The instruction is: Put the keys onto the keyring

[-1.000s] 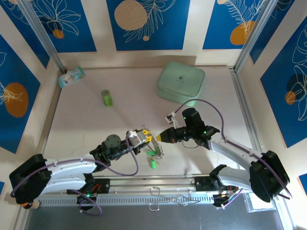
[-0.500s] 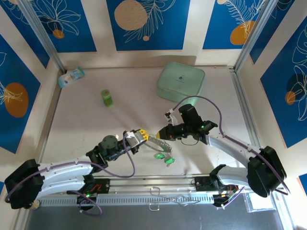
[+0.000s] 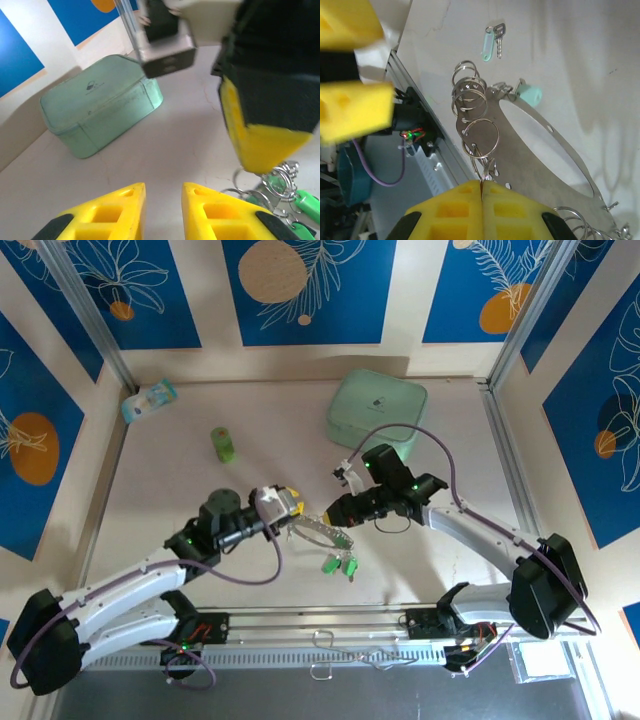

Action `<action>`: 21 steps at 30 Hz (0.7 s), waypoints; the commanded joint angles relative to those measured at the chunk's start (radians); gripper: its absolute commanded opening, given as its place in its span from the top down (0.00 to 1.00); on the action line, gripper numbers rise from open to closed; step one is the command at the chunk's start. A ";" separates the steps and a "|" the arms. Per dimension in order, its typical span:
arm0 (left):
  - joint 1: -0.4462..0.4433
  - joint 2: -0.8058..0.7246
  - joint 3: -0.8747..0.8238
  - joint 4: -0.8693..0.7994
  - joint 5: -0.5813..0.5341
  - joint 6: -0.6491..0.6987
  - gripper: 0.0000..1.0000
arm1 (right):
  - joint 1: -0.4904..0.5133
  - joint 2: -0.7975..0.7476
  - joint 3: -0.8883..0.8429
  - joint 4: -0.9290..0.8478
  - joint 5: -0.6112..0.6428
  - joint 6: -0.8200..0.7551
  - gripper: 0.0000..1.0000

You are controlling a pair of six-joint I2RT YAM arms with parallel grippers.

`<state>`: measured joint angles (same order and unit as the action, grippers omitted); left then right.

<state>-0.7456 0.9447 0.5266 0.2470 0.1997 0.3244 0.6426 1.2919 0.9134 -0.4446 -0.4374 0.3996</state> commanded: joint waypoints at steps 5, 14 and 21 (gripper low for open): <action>0.108 0.190 0.184 -0.288 0.417 0.106 0.69 | 0.018 0.041 0.078 -0.105 -0.021 -0.244 1.00; 0.120 0.396 0.346 -0.497 0.624 0.201 0.69 | 0.039 0.060 0.100 -0.137 0.004 -0.322 1.00; 0.121 0.340 0.255 -0.493 0.646 0.139 0.78 | 0.043 0.064 0.093 -0.121 0.009 -0.329 1.00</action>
<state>-0.6357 1.3277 0.8188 -0.2035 0.7837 0.4763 0.6777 1.3464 0.9760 -0.5621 -0.4171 0.0990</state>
